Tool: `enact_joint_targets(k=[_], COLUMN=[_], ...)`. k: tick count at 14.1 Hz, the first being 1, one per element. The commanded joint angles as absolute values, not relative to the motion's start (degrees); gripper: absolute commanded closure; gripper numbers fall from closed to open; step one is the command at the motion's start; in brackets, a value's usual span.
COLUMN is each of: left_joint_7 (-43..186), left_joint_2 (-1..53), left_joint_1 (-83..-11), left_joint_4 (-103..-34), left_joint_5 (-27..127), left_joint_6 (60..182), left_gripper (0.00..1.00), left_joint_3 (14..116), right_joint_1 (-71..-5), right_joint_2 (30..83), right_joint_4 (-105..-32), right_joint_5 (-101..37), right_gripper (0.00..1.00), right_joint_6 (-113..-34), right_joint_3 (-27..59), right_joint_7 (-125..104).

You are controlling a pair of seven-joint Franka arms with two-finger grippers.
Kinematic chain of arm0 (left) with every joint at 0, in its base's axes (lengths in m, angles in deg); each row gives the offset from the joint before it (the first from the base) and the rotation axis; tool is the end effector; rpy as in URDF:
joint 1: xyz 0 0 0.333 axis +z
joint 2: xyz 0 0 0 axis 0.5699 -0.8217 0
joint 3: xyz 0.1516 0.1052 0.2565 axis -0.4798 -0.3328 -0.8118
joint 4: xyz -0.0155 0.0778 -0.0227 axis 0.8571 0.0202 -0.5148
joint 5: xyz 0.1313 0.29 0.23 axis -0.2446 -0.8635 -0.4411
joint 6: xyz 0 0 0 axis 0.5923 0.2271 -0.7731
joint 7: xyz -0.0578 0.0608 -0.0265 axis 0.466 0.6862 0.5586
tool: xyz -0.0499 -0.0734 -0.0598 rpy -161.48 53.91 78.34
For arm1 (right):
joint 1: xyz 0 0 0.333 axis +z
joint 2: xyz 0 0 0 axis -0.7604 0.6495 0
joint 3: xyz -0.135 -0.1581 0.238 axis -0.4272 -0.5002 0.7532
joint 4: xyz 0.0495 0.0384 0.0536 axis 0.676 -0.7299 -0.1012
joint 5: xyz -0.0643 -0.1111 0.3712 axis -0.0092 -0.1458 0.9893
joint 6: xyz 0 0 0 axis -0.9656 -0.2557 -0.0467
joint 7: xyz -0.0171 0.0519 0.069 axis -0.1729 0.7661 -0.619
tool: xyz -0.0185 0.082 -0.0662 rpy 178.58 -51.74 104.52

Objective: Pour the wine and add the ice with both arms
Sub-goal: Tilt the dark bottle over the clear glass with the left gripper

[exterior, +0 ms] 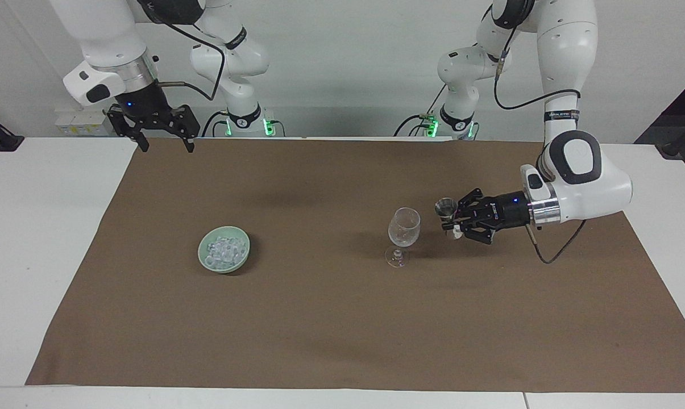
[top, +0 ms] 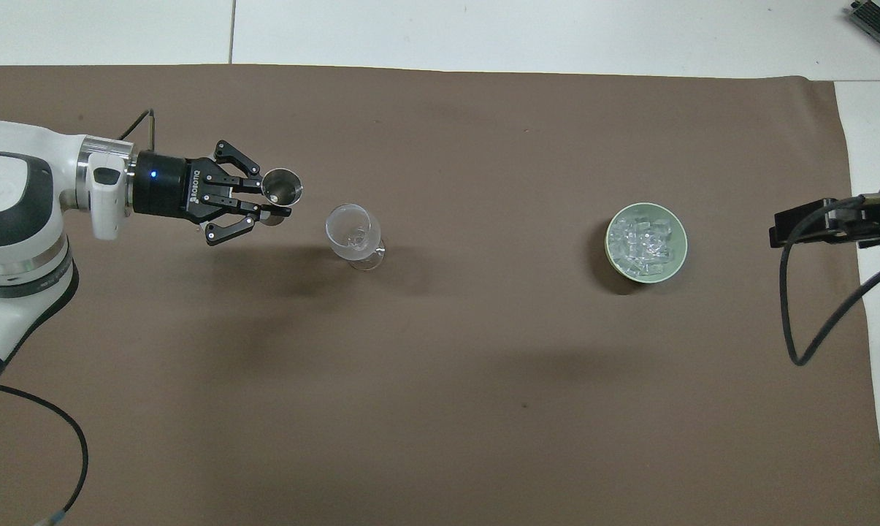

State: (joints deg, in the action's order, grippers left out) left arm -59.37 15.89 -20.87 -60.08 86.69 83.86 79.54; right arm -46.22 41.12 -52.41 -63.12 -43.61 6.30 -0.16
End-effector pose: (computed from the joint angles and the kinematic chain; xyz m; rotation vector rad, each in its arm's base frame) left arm 0.6256 -0.1008 0.4083 1.4371 -1.5425 0.9028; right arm 0.5502 0.0057 0.6441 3.1309 -0.0394 0.0068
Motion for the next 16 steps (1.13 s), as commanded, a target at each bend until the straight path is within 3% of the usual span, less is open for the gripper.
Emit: enact_joint_targets(k=[1, 16], left_joint_7=[-57.2, -49.0], left_joint_2=[18.0, 19.7], left_joint_1=[-21.9, -25.6], left_joint_4=[-60.6, -59.3], left_joint_5=[83.1, 77.0], left_joint_6=[84.6, 85.4], left_gripper=[1.00, 1.00], left_joint_3=[78.5, 78.5], right_joint_1=[-46.9, -46.9], right_joint_2=[41.4, 41.4], right_joint_4=[-51.9, -51.9], right_joint_5=[-62.2, -62.3], right_gripper=[0.00, 0.00], right_joint_6=[-43.1, -43.1], right_joint_3=[6.7, 6.7], right_joint_7=[0.6, 0.6])
